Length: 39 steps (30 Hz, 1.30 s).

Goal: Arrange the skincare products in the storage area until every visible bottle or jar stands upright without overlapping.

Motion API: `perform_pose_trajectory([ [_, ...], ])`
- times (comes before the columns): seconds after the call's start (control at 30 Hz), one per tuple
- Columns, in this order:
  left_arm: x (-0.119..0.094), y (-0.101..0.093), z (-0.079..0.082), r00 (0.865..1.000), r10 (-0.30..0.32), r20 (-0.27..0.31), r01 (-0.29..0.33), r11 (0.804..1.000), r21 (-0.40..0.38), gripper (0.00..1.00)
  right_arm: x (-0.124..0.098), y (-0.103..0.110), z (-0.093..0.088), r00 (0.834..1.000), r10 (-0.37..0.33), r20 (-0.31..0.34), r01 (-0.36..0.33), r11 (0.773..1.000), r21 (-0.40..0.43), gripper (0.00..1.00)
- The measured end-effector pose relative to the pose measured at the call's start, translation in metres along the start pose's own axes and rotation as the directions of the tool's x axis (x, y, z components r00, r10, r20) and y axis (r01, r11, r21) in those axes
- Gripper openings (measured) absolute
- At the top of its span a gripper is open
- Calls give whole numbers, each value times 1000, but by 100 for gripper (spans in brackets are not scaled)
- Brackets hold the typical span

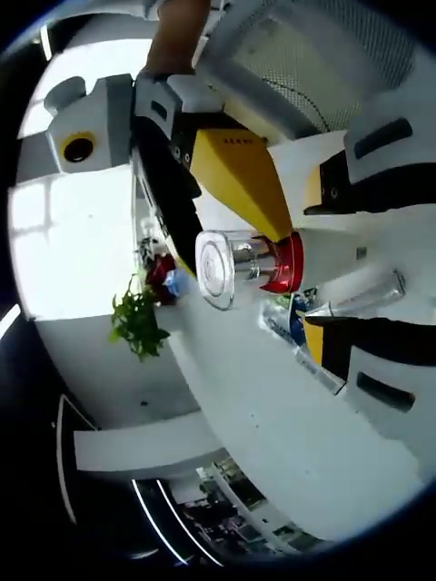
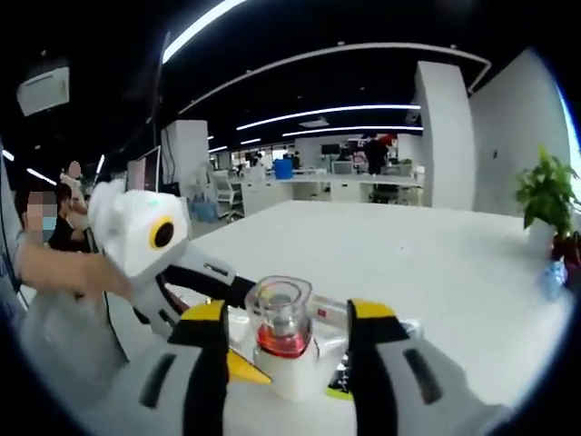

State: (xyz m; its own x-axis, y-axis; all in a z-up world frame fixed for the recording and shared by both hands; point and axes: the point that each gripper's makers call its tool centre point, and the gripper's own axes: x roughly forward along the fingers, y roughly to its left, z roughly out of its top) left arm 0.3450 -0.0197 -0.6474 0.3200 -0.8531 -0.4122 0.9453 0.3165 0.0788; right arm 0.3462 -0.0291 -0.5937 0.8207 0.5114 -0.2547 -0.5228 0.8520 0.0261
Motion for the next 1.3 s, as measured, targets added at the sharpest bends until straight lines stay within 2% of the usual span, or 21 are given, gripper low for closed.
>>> perform_pose_trajectory([
  [0.07, -2, 1, -1, 1000, 13, -8, -13, 1000, -10, 45, -2, 0, -1, 1000, 0, -7, 0, 1000, 14, 61],
  [0.4, -23, 9, -11, 994, 87, -61, -90, 994, -60, 57, -14, -3, -6, 999, -25, -32, 26, 1000, 12, 75],
  [0.6, -33, 8, -23, 989, 107, -98, -113, 992, -61, 62, -18, -3, -10, 998, -39, -54, 39, 999, -6, 82],
  [0.77, -45, 6, -24, 986, 124, -112, -133, 987, -85, 67, -23, 0, -14, 997, -50, -65, 49, 999, -16, 89],
  [1.1, -63, 2, -29, 981, 150, -126, -166, 977, -133, 76, -34, 1, -18, 994, -80, -69, 78, 997, -27, 99],
  [1.3, -76, -1, -30, 976, 178, -128, -196, 969, -148, 80, -38, 1, -21, 993, -87, -83, 83, 995, -47, 99],
])
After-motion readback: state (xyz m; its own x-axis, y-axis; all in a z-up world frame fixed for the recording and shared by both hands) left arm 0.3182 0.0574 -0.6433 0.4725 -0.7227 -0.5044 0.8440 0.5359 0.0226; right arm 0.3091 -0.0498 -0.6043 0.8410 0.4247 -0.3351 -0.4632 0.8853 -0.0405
